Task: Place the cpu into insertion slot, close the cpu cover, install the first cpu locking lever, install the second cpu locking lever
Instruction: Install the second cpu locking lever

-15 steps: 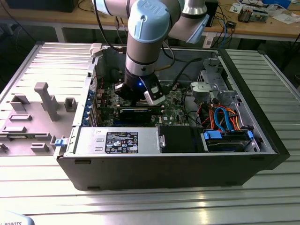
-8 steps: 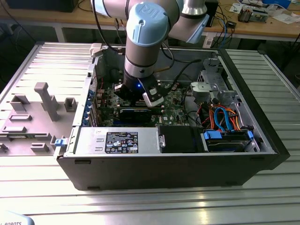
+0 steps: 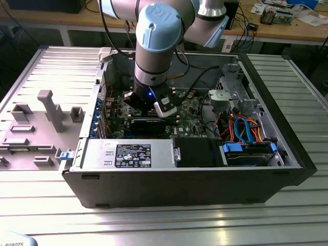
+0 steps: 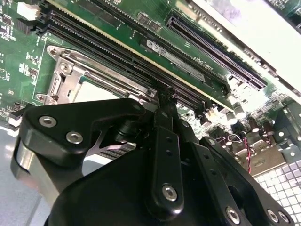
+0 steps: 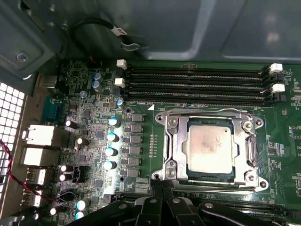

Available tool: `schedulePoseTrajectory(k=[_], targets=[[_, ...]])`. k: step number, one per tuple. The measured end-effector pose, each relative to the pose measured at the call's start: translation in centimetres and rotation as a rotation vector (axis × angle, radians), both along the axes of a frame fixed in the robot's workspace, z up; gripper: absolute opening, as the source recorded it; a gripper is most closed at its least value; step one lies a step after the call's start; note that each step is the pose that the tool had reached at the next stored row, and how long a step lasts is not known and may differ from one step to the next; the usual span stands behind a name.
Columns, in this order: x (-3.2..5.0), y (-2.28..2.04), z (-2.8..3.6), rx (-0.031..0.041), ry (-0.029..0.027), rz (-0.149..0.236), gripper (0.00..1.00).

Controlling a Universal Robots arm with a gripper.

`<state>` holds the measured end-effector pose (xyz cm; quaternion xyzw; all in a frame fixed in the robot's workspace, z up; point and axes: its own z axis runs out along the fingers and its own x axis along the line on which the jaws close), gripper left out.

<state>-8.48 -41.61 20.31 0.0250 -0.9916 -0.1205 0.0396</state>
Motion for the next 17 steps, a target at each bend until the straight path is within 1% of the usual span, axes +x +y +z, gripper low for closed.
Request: schedulePoseTrajectory(k=[2,4,9,17], targets=[[-0.16,0.01,-0.03,0.0045,0.0001,-0.006,0.11],[-0.17,0.01,-0.08,0.0056,0.0001,-0.010,0.11],[-0.18,0.05,-0.16,0.0116,0.0002,-0.010,0.11],[-0.40,0.07,-0.30,0.0152,0.0002,-0.014,0.11]])
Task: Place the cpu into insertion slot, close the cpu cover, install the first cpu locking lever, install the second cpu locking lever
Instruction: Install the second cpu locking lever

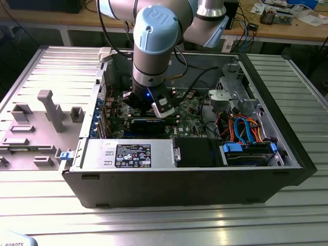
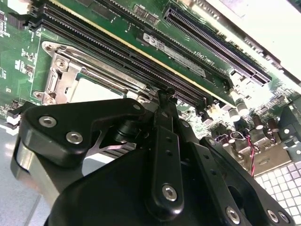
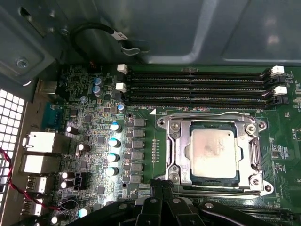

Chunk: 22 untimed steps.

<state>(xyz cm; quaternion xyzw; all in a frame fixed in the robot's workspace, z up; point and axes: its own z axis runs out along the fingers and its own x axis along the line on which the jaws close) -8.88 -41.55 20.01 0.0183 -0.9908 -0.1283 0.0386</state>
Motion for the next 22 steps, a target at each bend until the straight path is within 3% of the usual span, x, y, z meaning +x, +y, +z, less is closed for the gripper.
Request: schedulePoseTrajectory(k=[18,22], targets=[[-0.20,0.24,-0.34,0.0144,-0.0001,-0.002,0.11],[-0.22,0.22,-0.40,0.0148,-0.0001,-0.002,0.11]])
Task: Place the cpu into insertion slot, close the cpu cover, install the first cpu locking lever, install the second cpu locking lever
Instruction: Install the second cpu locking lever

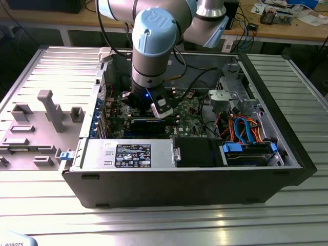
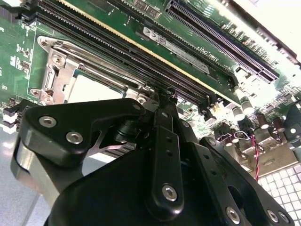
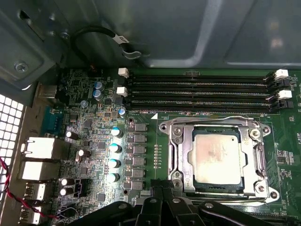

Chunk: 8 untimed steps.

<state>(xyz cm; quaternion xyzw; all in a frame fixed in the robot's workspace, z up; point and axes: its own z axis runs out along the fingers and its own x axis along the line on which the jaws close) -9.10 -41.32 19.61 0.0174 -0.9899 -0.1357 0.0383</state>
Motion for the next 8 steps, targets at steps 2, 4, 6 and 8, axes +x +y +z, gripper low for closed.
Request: schedulePoseTrajectory(k=[2,4,6,8], targets=[[0.00,-0.02,0.01,0.0000,0.0000,0.000,0.11],[0.01,-0.02,0.23,0.0004,-0.0002,0.000,0.11],[0.01,-0.01,0.36,0.0003,-0.0002,0.000,0.11],[0.00,-0.02,0.50,0.0000,-0.0001,0.000,0.11]])
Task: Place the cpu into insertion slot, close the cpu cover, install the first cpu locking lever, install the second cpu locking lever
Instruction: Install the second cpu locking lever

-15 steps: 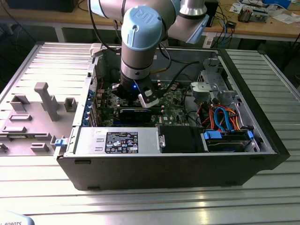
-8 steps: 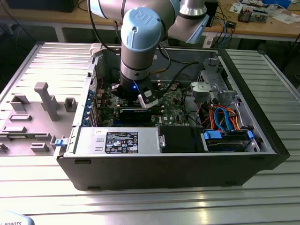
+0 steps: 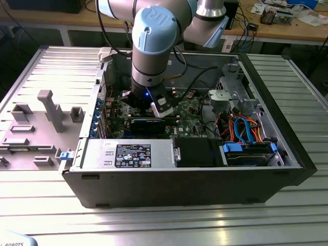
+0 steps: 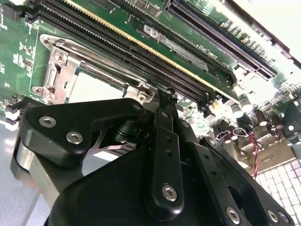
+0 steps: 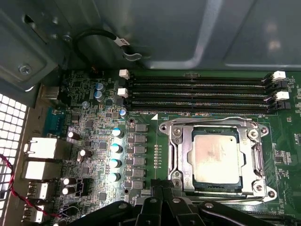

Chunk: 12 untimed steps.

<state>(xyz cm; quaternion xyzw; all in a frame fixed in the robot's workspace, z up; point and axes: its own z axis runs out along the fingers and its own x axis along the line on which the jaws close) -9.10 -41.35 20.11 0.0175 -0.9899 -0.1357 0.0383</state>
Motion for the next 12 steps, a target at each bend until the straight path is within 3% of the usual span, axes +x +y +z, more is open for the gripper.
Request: schedulePoseTrajectory(k=[4,12], targets=[[-0.02,0.00,0.55,0.0000,0.0001,0.000,0.11],[-0.02,0.00,0.59,-0.0001,0.0030,0.000,0.11]])
